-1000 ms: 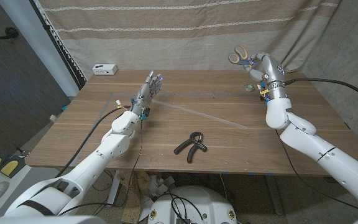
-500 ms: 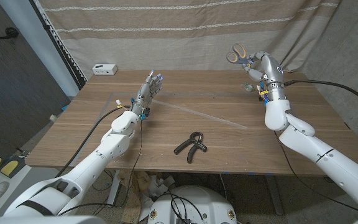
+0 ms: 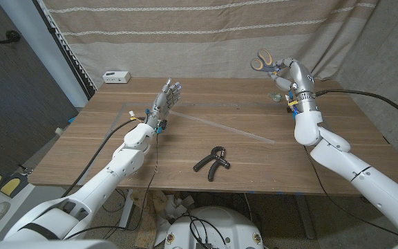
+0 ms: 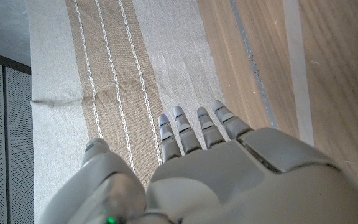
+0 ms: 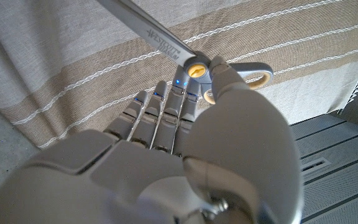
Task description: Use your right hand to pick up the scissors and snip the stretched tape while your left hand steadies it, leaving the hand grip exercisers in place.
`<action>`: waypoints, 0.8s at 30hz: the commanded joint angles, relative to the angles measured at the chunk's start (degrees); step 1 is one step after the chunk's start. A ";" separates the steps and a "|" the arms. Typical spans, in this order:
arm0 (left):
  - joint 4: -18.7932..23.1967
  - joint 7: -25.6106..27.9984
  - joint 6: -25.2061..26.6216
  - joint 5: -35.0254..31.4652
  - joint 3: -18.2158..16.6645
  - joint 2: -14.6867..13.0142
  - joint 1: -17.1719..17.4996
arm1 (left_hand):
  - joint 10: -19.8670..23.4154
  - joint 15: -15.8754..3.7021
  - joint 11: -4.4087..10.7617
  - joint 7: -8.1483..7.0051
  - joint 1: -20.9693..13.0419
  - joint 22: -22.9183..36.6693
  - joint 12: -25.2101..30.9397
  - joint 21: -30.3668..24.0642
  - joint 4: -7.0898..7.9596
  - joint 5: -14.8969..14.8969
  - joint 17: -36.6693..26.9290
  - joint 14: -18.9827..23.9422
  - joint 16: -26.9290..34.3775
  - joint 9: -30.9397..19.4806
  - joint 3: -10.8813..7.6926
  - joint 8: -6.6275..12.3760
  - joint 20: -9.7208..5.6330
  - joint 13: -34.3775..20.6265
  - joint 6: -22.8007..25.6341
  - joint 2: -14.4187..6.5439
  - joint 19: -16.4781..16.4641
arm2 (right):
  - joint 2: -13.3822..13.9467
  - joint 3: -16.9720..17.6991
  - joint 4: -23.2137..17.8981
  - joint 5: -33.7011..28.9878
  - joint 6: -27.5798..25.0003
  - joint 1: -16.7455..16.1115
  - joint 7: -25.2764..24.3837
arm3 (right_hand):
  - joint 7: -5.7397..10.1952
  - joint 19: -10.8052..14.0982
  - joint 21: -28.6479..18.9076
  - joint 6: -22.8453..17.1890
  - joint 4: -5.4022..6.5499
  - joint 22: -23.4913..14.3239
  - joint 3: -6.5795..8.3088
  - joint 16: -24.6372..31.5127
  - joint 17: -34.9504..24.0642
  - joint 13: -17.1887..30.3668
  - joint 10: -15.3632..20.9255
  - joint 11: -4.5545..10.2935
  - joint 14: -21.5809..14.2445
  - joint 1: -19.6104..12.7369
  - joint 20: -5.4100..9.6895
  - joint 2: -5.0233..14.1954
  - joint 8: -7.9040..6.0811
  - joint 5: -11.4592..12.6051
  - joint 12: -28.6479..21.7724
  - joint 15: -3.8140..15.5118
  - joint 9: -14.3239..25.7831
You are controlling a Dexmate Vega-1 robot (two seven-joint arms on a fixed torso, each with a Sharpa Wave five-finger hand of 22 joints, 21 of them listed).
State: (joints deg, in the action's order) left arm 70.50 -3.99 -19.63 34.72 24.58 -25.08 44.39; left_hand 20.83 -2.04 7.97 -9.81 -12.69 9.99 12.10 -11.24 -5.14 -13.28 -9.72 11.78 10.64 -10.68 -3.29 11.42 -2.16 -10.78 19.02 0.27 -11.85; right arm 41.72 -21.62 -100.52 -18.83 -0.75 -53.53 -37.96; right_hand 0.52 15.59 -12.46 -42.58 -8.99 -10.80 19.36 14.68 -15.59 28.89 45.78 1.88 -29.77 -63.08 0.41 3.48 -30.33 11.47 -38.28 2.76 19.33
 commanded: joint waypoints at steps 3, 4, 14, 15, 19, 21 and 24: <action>-0.52 -0.50 -0.13 -0.05 0.14 0.14 -0.44 | 0.55 -5.80 -0.07 0.08 0.47 0.16 0.14 0.04 -0.41 0.01 -0.33 0.39 0.00 -0.15 -0.03 0.02 -2.87 -0.23 0.57 -0.11 0.07 | -0.37 1.17 0.15 3.38 2.33 -0.54 2.41 | 5.62 4.30 -1.80 -5.78 0.28 -0.18 -0.10 1.66 -0.49 0.15 8.84 8.83 -4.57 -4.19 0.69 4.15 0.31 0.50 -0.44 10.44 -0.40; -0.47 -0.47 -0.10 -0.01 0.13 0.14 -0.40 | 0.54 -5.79 -0.05 0.07 0.47 0.16 0.13 0.03 -0.41 0.02 -0.33 0.36 -0.01 -0.15 -0.03 0.01 -2.86 -0.23 0.55 -0.11 0.06 | -0.43 1.24 0.32 3.70 2.71 -0.55 2.53 | 5.57 4.87 -1.99 -5.68 0.13 -0.17 0.00 2.11 -0.51 0.27 8.73 8.76 -5.95 -4.49 0.92 4.21 0.37 0.53 -0.50 10.72 -0.52; -0.66 -0.40 -0.23 0.06 0.11 0.27 -0.23 | 0.60 -5.77 -0.07 0.01 0.51 0.16 0.12 0.03 -0.43 0.03 -0.33 0.42 0.01 -0.15 -0.02 -0.01 -2.83 -0.24 0.52 -0.13 0.06 | -1.21 1.81 1.86 8.93 5.03 -0.11 6.33 | 4.36 10.33 -3.82 -4.96 -0.59 -0.11 0.60 3.09 0.35 1.52 7.10 8.02 -12.46 -6.47 3.39 3.81 0.12 0.38 -0.81 11.06 0.05; -0.72 -0.39 -0.32 0.05 0.10 0.30 -0.22 | 0.63 -5.79 0.00 0.02 0.52 0.16 0.12 0.03 -0.43 0.03 -0.33 0.42 0.01 -0.15 -0.02 0.00 -2.86 -0.24 0.56 -0.13 0.05 | -1.29 1.83 2.07 9.29 5.20 -0.05 6.57 | 4.03 10.69 -3.93 -4.79 -0.59 -0.11 0.63 3.19 0.41 1.66 7.10 7.66 -13.01 -6.68 3.52 3.81 0.12 0.34 -0.91 11.02 0.16; -0.82 -0.44 -0.25 0.09 0.10 0.29 -0.23 | 0.67 -5.76 -0.05 0.06 0.54 0.16 0.12 0.03 -0.44 0.03 -0.33 0.38 -0.01 -0.15 -0.01 0.02 -2.87 -0.24 0.63 -0.14 0.05 | -1.62 2.01 2.32 10.92 4.77 0.10 7.69 | 3.74 12.58 -4.53 -4.46 -0.55 -0.12 0.33 5.17 0.18 2.66 6.34 7.42 -18.63 -7.82 4.54 3.84 0.04 -0.11 -1.35 11.14 0.62; -0.91 -0.47 -0.22 0.17 0.08 0.33 -0.25 | 0.75 -5.77 -0.03 0.08 0.55 0.16 0.14 0.03 -0.44 0.03 -0.33 0.38 -0.01 -0.15 -0.01 0.02 -2.86 -0.24 0.63 -0.14 0.05 | -1.82 2.05 2.40 11.52 4.38 0.17 8.03 | 3.70 12.91 -4.64 -4.37 -0.60 -0.13 0.28 5.31 0.18 2.77 6.21 7.42 -19.09 -8.03 4.49 3.75 0.00 -0.17 -1.37 11.16 0.76; -1.19 -0.67 -0.25 0.27 0.09 0.41 -0.36 | 0.73 -5.81 -0.16 0.10 0.57 0.16 0.13 0.02 -0.44 0.04 -0.33 0.38 -0.01 -0.15 0.00 0.01 -2.88 -0.24 0.61 -0.14 0.04 | -1.85 2.06 2.71 12.63 4.28 0.38 8.97 | 3.55 13.71 -4.92 -4.02 -0.71 -0.14 0.12 5.67 0.25 3.07 6.12 7.13 -20.46 -8.59 4.75 3.51 -0.06 -0.33 -1.55 11.20 1.19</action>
State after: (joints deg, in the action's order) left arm 69.83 -4.40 -19.73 34.75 24.68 -24.84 44.13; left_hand 21.03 -2.04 7.77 -9.81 -12.38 9.99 12.10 -11.24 -5.14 -13.28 -9.72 11.78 10.64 -10.68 -3.29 11.42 -2.16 -10.78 19.02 -0.03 -11.85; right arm 40.47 -19.92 -98.75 -10.22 3.44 -53.63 -31.93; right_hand 2.48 28.58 -17.02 -44.54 -9.49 -10.79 19.54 19.73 -15.32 31.68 45.49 2.44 -49.16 -65.11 2.76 1.45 -30.12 11.29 -39.32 6.06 20.07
